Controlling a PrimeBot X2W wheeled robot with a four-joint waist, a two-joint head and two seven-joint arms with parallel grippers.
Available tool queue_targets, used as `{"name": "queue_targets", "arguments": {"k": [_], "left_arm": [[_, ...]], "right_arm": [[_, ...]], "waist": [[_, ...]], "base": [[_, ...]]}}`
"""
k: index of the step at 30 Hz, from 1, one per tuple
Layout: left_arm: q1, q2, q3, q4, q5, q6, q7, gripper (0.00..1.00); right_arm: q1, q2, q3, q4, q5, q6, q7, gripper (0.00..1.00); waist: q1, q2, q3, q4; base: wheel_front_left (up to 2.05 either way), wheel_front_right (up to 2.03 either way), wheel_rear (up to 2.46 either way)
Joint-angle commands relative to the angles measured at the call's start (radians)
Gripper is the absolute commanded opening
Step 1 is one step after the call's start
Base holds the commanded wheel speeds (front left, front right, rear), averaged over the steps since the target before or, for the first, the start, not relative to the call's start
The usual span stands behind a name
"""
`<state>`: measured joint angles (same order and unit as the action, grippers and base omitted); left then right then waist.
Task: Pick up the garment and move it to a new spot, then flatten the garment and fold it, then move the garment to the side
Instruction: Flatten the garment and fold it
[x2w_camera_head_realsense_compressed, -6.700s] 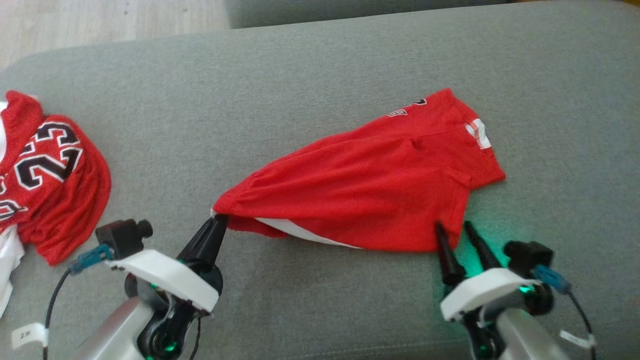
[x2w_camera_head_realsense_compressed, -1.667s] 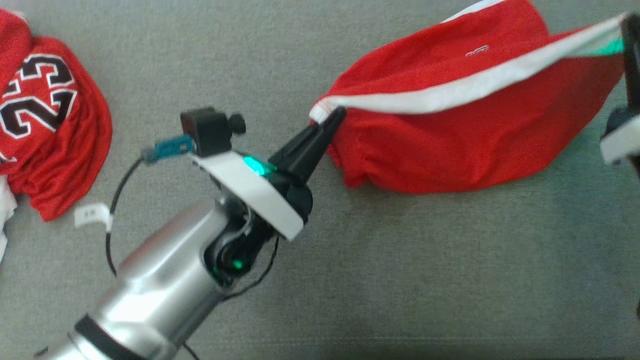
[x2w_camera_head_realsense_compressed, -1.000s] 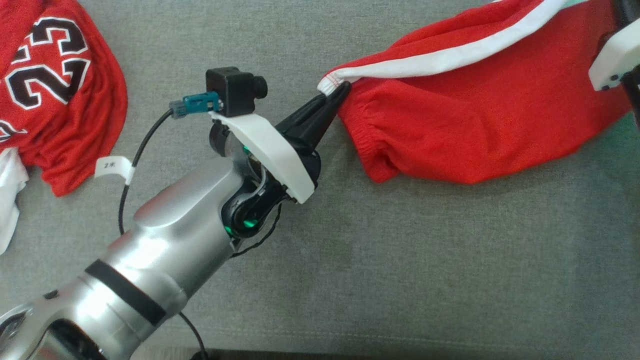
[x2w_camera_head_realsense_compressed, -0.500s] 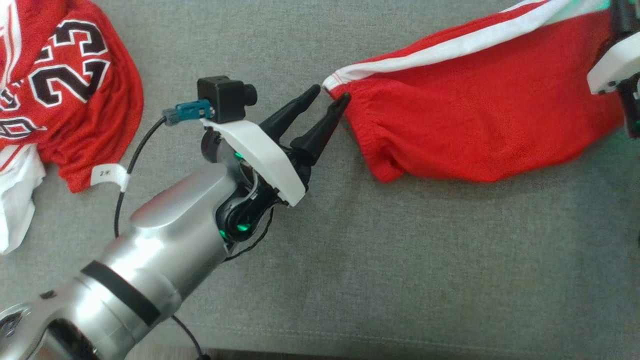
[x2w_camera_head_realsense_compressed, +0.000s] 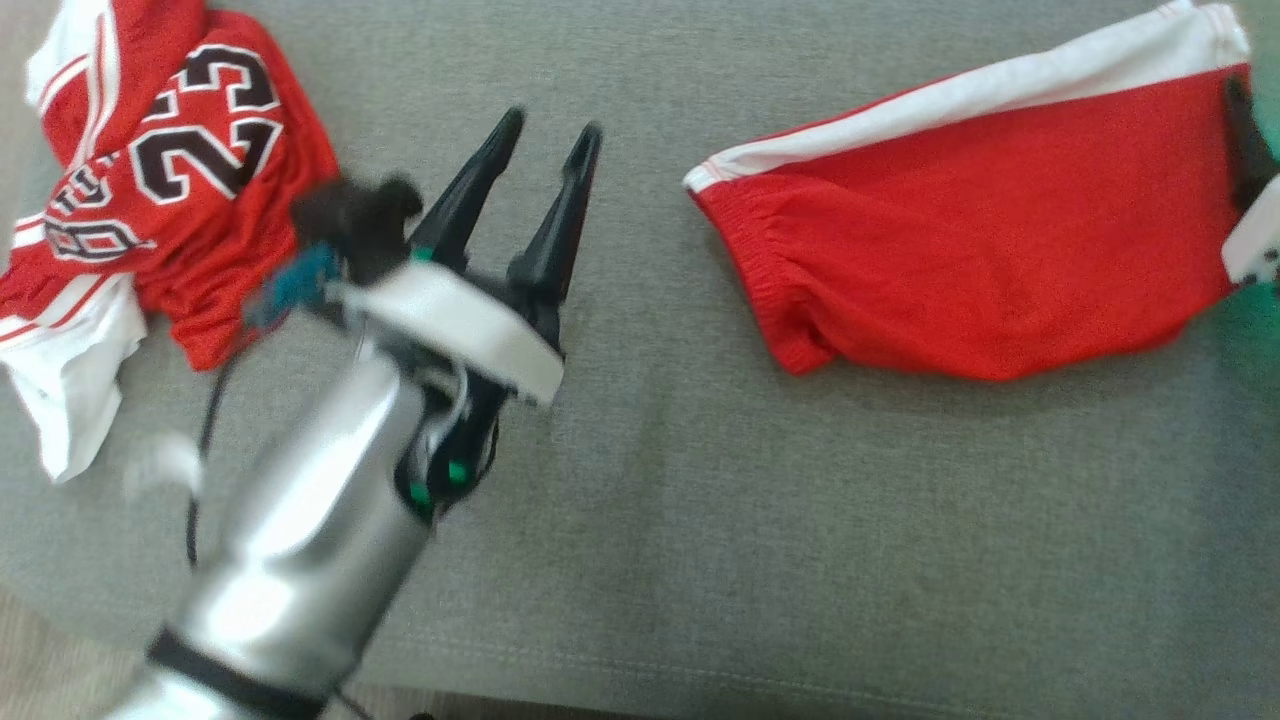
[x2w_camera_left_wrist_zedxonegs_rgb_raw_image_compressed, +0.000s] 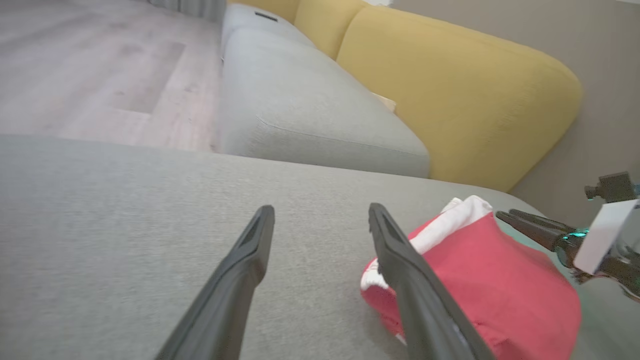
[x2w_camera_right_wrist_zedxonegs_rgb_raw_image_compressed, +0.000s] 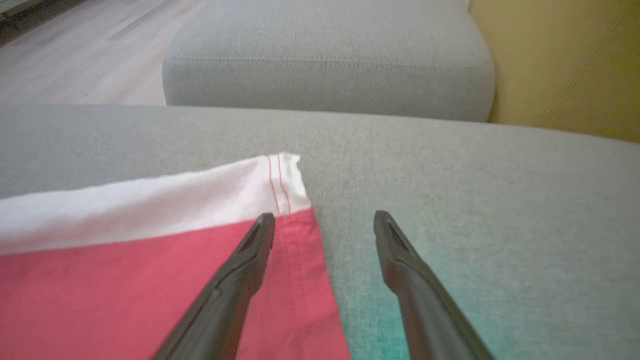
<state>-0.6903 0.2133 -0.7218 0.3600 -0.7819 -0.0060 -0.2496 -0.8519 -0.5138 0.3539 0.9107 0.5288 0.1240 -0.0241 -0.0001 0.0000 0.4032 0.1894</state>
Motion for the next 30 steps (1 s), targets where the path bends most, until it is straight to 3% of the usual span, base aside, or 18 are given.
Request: {"name": "queue_targets", "arguments": {"k": [1, 9, 10, 11, 12, 20, 30], "left_arm": [[0.03, 0.013, 0.074, -0.063, 0.058, 0.025, -0.012, 1.0], [0.335, -0.083, 0.278, -0.3, 0.366, 0.161, -0.012, 1.0], [0.365, -0.094, 0.287, -0.322, 0.391, 0.168, -0.012, 1.0], [0.395, -0.105, 0.295, -0.343, 0.411, 0.172, -0.012, 1.0], [0.423, -0.114, 0.304, -0.361, 0.423, 0.174, -0.012, 1.0], [0.557, -0.153, 0.347, -0.4, 0.471, 0.148, -0.012, 1.0], [0.563, -0.162, 0.37, -0.395, 0.5, 0.116, -0.012, 1.0]], "right_arm": [[0.02, -0.017, 0.014, -0.012, 0.016, 0.007, 0.008, 1.0], [0.085, -0.006, 0.044, 0.067, 0.09, 0.007, 0.115, 1.0], [0.09, -0.006, 0.049, 0.07, 0.095, 0.007, 0.122, 0.78], [0.093, -0.005, 0.054, 0.073, 0.1, 0.007, 0.13, 0.33], [0.097, -0.003, 0.058, 0.075, 0.106, 0.007, 0.136, 0.0], [0.088, -0.03, 0.066, 0.106, 0.102, 0.007, 0.098, 0.0], [0.027, -0.105, 0.048, 0.169, 0.046, 0.007, 0.067, 0.0]], "waist": [[0.0001, 0.0, -0.003, 0.01], [0.0001, 0.0, -0.031, 0.057], [0.0001, 0.0, -0.037, 0.062], [0.0001, 0.0, -0.043, 0.064], [0.0001, 0.0, -0.05, 0.065], [0.0001, 0.0, -0.112, 0.035], [0.0001, 0.0, -0.147, -0.021]], "base": [[0.0, 0.0, 0.0], [0.0, 0.0, 0.0], [0.0, 0.0, 0.0], [0.0, 0.0, 0.0], [0.0, 0.0, 0.0], [0.0, 0.0, 0.0], [0.0, 0.0, 0.0]]}}
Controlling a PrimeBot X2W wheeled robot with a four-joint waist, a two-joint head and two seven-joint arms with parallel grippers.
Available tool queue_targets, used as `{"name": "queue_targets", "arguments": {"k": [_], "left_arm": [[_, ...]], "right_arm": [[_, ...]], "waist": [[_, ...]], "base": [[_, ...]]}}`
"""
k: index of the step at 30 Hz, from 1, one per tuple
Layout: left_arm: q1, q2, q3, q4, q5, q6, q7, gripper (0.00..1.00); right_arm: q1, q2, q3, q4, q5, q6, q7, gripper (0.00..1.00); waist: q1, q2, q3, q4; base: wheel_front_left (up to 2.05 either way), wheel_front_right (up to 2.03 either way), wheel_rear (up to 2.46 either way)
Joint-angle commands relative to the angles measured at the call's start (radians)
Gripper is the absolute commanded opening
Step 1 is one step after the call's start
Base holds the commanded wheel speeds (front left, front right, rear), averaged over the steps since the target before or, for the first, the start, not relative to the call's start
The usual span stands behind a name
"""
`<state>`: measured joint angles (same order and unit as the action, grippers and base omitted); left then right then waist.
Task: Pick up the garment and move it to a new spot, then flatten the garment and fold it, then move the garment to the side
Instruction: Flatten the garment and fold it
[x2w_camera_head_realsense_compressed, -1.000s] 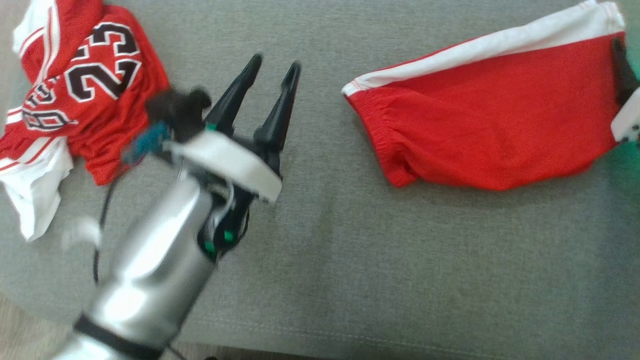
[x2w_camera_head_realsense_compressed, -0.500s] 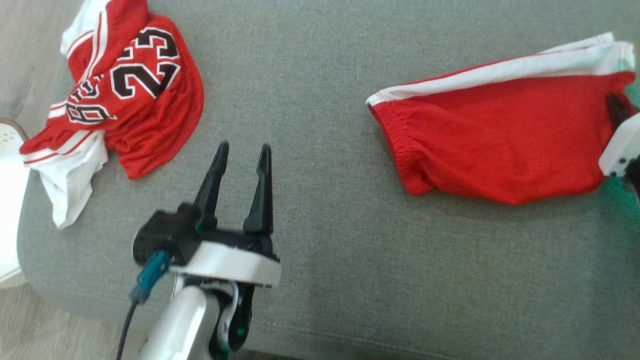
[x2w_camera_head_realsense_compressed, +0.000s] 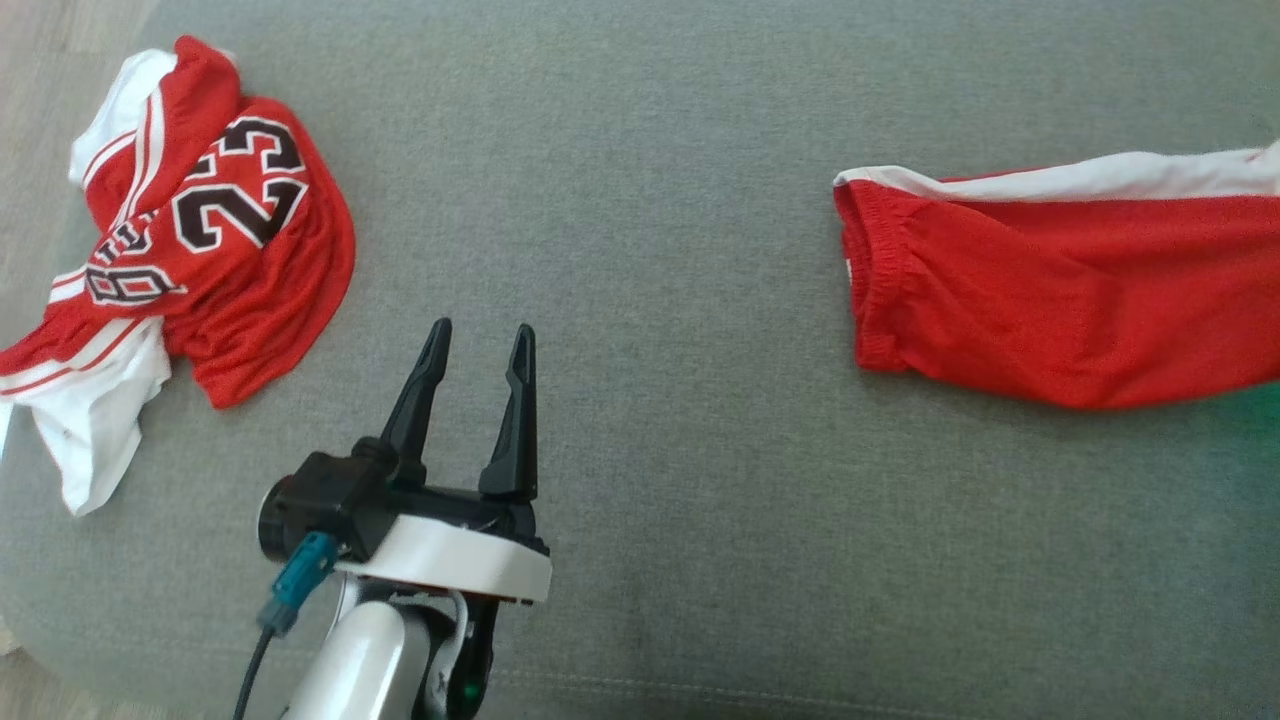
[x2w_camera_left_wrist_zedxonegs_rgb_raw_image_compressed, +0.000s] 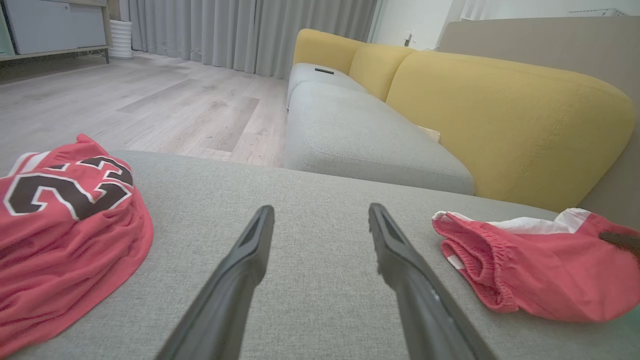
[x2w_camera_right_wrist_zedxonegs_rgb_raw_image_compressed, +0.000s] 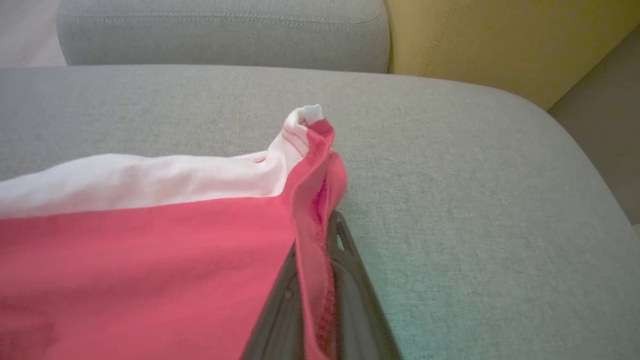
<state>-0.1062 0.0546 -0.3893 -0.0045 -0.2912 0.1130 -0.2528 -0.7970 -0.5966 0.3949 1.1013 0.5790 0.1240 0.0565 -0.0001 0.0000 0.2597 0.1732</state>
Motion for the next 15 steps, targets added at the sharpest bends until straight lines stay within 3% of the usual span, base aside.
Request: {"name": "queue_targets", "arguments": {"k": [1, 15], "left_arm": [[-0.022, -0.003, 0.039, -0.028, 0.009, -0.005, -0.009, 1.0], [-0.007, -0.004, 0.013, 0.006, -0.014, -0.014, -0.009, 1.0]], "right_arm": [[-0.035, -0.019, 0.004, -0.024, -0.003, 0.007, -0.018, 0.0], [0.003, 0.178, 0.027, -0.264, 0.073, 0.007, -0.017, 0.0]], "waist": [[0.0001, 0.0, -0.007, -0.009], [0.0001, 0.0, -0.091, -0.016]], "base": [[0.0, 0.0, 0.0], [0.0, 0.0, 0.0]]}}
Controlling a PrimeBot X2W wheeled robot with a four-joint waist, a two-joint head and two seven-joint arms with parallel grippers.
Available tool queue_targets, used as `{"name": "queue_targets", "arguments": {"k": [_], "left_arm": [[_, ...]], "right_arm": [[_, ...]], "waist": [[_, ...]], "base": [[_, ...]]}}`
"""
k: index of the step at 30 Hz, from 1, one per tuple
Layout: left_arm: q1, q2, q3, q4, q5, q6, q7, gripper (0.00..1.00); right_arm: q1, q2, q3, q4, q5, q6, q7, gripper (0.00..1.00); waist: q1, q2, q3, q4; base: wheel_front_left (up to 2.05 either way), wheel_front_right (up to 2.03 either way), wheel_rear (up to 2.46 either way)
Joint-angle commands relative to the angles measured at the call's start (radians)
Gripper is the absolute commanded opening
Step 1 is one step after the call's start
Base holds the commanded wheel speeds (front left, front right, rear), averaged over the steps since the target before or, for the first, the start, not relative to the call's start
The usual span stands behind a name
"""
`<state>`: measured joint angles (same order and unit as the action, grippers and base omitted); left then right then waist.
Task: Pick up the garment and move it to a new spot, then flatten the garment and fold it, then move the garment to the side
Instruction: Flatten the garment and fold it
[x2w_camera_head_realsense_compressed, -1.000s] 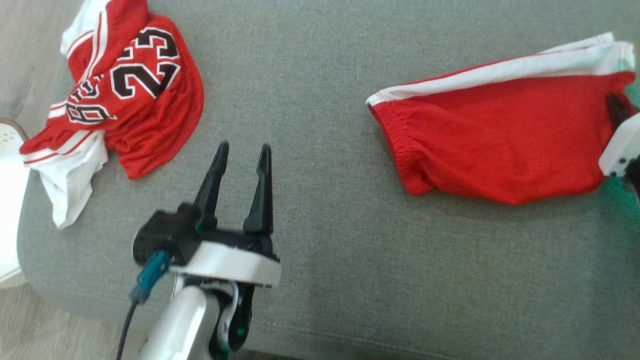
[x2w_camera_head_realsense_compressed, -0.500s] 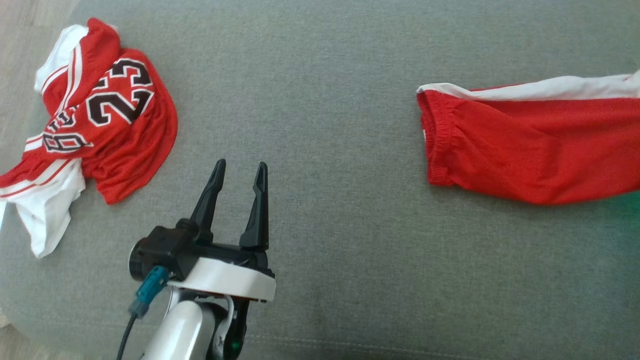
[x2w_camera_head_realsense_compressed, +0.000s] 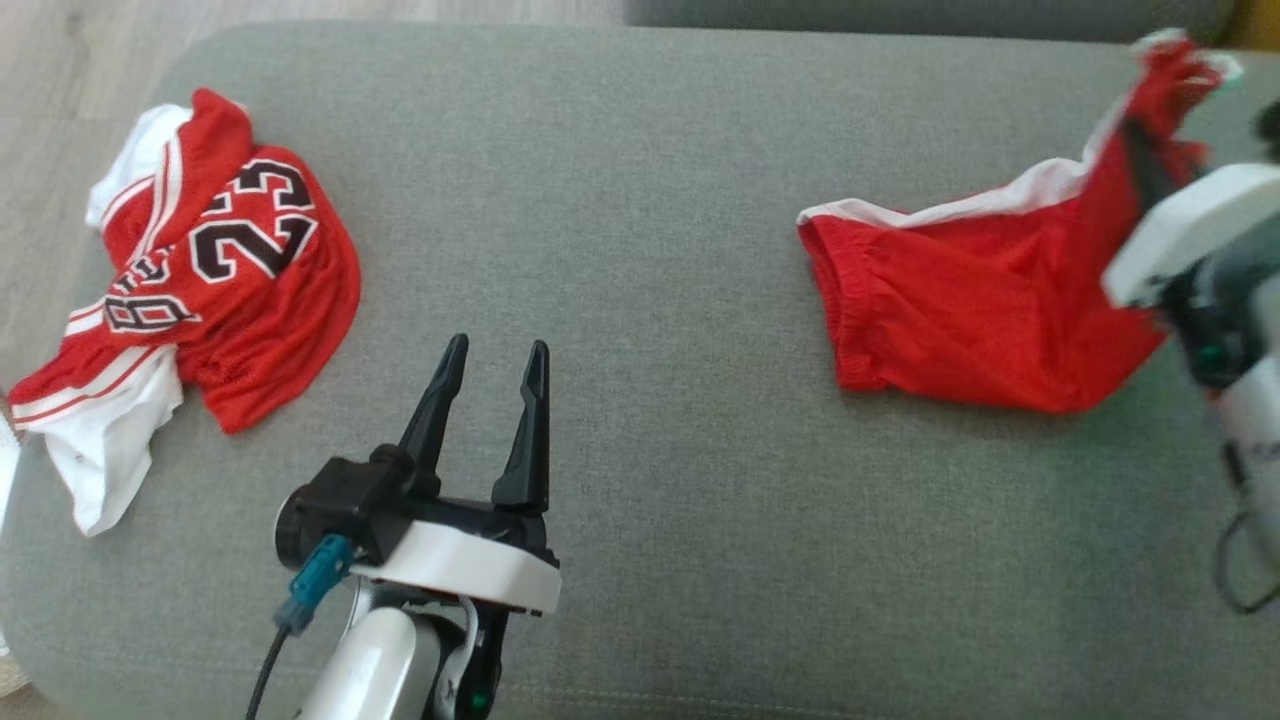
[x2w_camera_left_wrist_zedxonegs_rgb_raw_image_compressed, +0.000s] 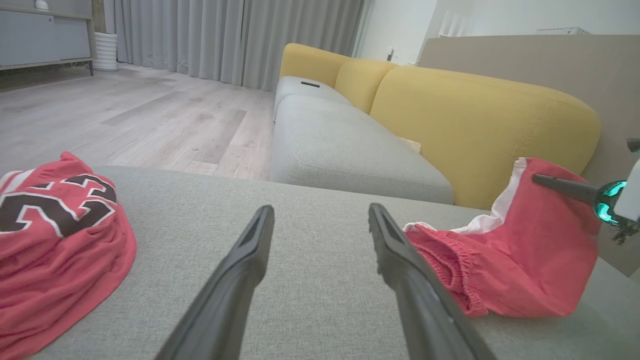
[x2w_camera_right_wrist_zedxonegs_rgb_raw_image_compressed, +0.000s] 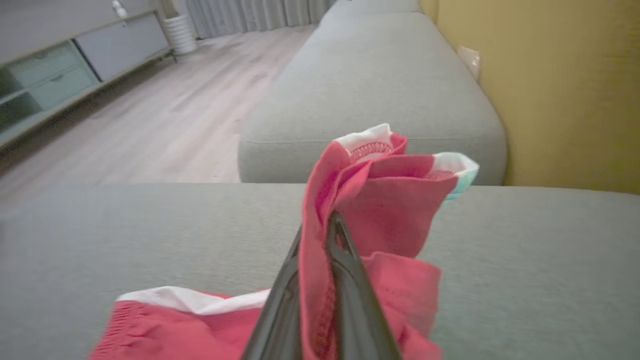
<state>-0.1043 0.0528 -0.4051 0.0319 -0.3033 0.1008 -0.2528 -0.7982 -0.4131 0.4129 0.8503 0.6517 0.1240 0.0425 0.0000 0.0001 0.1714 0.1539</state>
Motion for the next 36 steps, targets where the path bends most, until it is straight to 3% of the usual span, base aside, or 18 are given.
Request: {"name": "queue_targets", "arguments": {"k": [1, 9, 10, 11, 12, 13, 17, 21, 26, 30, 31, 32, 36], "left_arm": [[-0.009, -0.002, 0.029, -0.027, 0.0, -0.004, -0.009, 1.0], [-0.014, -0.003, 0.034, -0.02, 0.0, -0.017, -0.009, 1.0], [-0.014, -0.003, 0.034, -0.02, 0.0, -0.018, -0.009, 1.0], [-0.013, -0.003, 0.032, -0.019, 0.0, -0.018, -0.009, 1.0], [-0.012, -0.003, 0.031, -0.019, 0.0, -0.018, -0.009, 1.0], [-0.011, -0.003, 0.028, -0.018, 0.0, -0.018, -0.009, 1.0], [-0.007, -0.003, 0.022, -0.016, -0.004, -0.017, -0.009, 1.0], [-0.001, -0.003, 0.016, -0.017, -0.005, -0.015, -0.009, 1.0], [0.005, -0.003, 0.005, -0.022, -0.009, -0.015, -0.009, 1.0], [0.014, -0.003, -0.005, -0.019, -0.014, -0.013, -0.009, 1.0], [0.015, -0.003, -0.007, -0.018, -0.014, -0.013, -0.009, 1.0], [0.015, -0.003, -0.01, -0.017, -0.014, -0.014, -0.009, 1.0], [0.0, -0.003, -0.021, -0.018, -0.013, -0.019, -0.009, 1.0]], "right_arm": [[0.017, 0.009, 0.011, -0.038, 0.009, 0.007, 0.002, 0.0], [0.139, 0.118, 0.038, -0.177, 0.017, 0.007, 0.057, 0.0], [0.154, 0.129, 0.044, -0.192, 0.019, 0.007, 0.061, 0.22], [0.167, 0.138, 0.046, -0.204, 0.024, 0.007, 0.065, 0.33], [0.179, 0.145, 0.047, -0.217, 0.03, 0.007, 0.068, 0.59], [0.19, 0.15, 0.045, -0.233, 0.038, 0.007, 0.066, 1.0], [0.236, 0.144, 0.026, -0.317, 0.093, 0.007, 0.058, 1.0], [0.301, 0.071, -0.011, -0.392, 0.134, 0.007, 0.066, 1.0], [0.398, -0.032, -0.128, -0.428, 0.165, 0.007, 0.092, 1.0], [0.452, -0.054, -0.2, -0.446, 0.209, 0.007, 0.131, 1.0], [0.456, -0.053, -0.209, -0.452, 0.224, 0.007, 0.143, 0.4], [0.457, -0.048, -0.218, -0.453, 0.242, 0.007, 0.157, 0.0], [0.426, -0.043, -0.209, -0.435, 0.269, 0.007, 0.221, 0.0]], "waist": [[0.0, -0.0001, -0.008, 0.007], [0.0, -0.0001, -0.025, 0.038], [0.0, -0.0001, -0.025, 0.042], [0.0, -0.0001, -0.026, 0.045], [0.0, -0.0001, -0.026, 0.047], [0.0, -0.0001, -0.027, 0.049], [0.0, -0.0001, -0.032, 0.052], [0.0, -0.0001, -0.038, 0.054], [0.0, -0.0001, -0.036, 0.064], [0.0, -0.0001, -0.034, 0.07], [0.0, -0.0001, -0.032, 0.072], [0.0, -0.0001, -0.03, 0.074], [0.0, -0.0001, -0.009, 0.09]], "base": [[0.0, 0.0, 0.0], [0.0, 0.0, 0.0], [0.0, 0.0, 0.0], [0.0, 0.0, 0.0], [0.0, 0.0, 0.0], [0.0, 0.0, 0.0], [0.0, 0.0, 0.0], [0.0, 0.0, 0.0], [0.0, 0.0, 0.0], [0.0, 0.0, 0.0], [0.0, 0.0, 0.0], [0.0, 0.0, 0.0], [0.0, 0.0, 0.0]]}}
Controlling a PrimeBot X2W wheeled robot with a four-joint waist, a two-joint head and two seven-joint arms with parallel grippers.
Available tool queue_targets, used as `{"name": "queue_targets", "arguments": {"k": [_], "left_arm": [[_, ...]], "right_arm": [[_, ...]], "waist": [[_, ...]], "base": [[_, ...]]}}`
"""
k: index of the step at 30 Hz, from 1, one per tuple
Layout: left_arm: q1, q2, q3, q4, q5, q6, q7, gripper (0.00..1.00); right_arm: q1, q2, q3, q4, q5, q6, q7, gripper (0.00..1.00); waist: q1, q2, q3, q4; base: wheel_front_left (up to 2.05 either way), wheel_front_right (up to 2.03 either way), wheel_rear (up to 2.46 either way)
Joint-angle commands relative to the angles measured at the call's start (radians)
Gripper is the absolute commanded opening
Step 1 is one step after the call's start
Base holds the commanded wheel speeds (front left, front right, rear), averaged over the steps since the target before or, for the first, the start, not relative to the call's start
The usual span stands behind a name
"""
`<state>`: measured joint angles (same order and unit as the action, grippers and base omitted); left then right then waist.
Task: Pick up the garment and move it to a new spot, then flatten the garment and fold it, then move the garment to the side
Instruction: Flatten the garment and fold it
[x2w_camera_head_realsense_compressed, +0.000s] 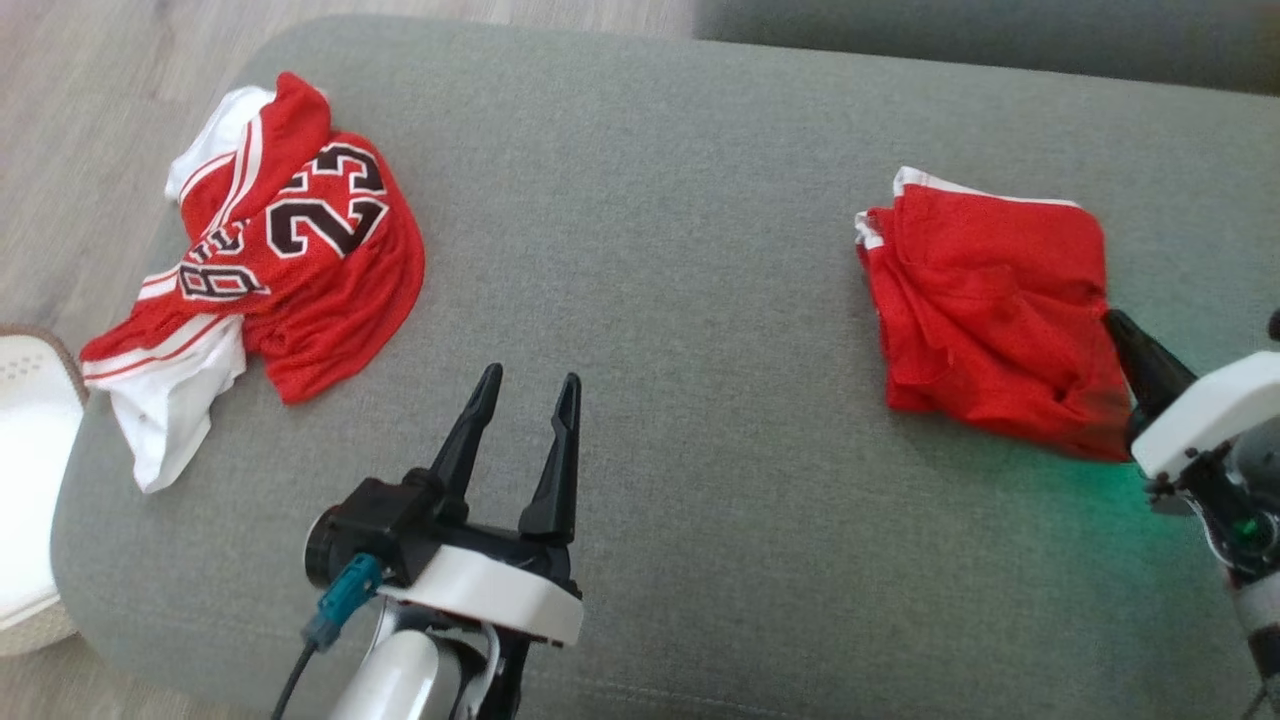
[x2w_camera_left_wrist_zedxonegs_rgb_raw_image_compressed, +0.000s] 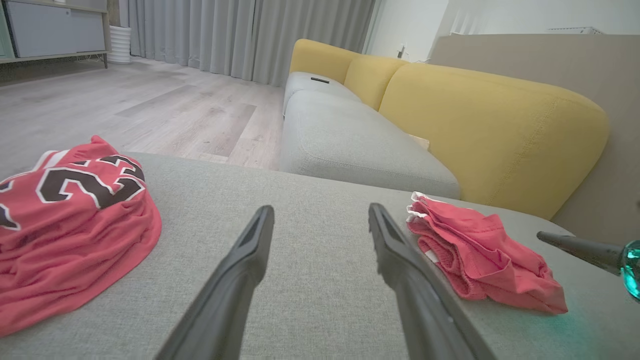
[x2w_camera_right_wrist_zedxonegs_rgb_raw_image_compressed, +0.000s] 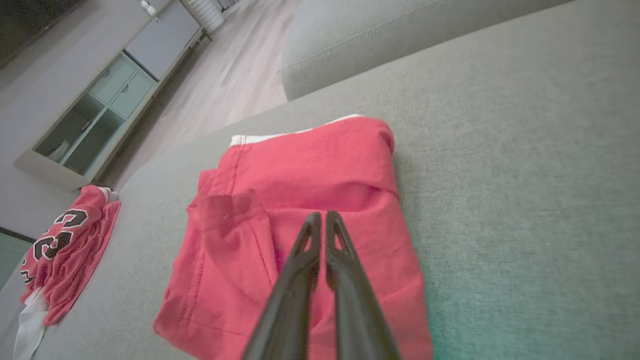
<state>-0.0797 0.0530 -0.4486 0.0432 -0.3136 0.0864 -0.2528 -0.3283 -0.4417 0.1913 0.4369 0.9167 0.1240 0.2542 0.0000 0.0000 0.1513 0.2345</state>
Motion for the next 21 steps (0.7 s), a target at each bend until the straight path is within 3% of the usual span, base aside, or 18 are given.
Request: {"name": "queue_targets", "arguments": {"k": [1, 6, 10, 18, 21], "left_arm": [[-0.03, -0.003, 0.022, -0.029, -0.002, -0.005, -0.009, 1.0], [-0.041, -0.003, 0.025, -0.021, -0.001, -0.004, -0.009, 1.0], [-0.045, -0.003, 0.025, -0.016, -0.003, -0.006, -0.009, 1.0], [-0.024, -0.003, 0.037, -0.005, -0.007, 0.0, -0.009, 1.0], [-0.008, -0.003, 0.039, 0.0, -0.01, 0.0, -0.009, 1.0]], "right_arm": [[-0.058, -0.011, 0.017, -0.007, 0.005, 0.007, 0.021, 0.0], [-0.128, 0.01, 0.063, 0.082, 0.038, 0.007, 0.108, 0.0], [-0.14, 0.01, 0.128, 0.076, 0.08, 0.007, 0.172, 0.0], [-0.029, -0.05, 0.309, -0.131, 0.26, 0.007, 0.304, 0.0], [0.031, -0.073, 0.343, -0.206, 0.287, 0.007, 0.268, 0.0]], "waist": [[0.0, 0.0, 0.016, 0.013], [0.0, 0.0, 0.036, 0.024], [0.0, 0.0, 0.037, 0.027], [0.0, 0.0, -0.029, -0.004], [0.0, 0.0, -0.068, -0.014]], "base": [[0.0, 0.0, 0.0], [0.0, 0.0, 0.0], [0.0, 0.0, 0.0], [0.0, 0.0, 0.0], [0.0, 0.0, 0.0]]}}
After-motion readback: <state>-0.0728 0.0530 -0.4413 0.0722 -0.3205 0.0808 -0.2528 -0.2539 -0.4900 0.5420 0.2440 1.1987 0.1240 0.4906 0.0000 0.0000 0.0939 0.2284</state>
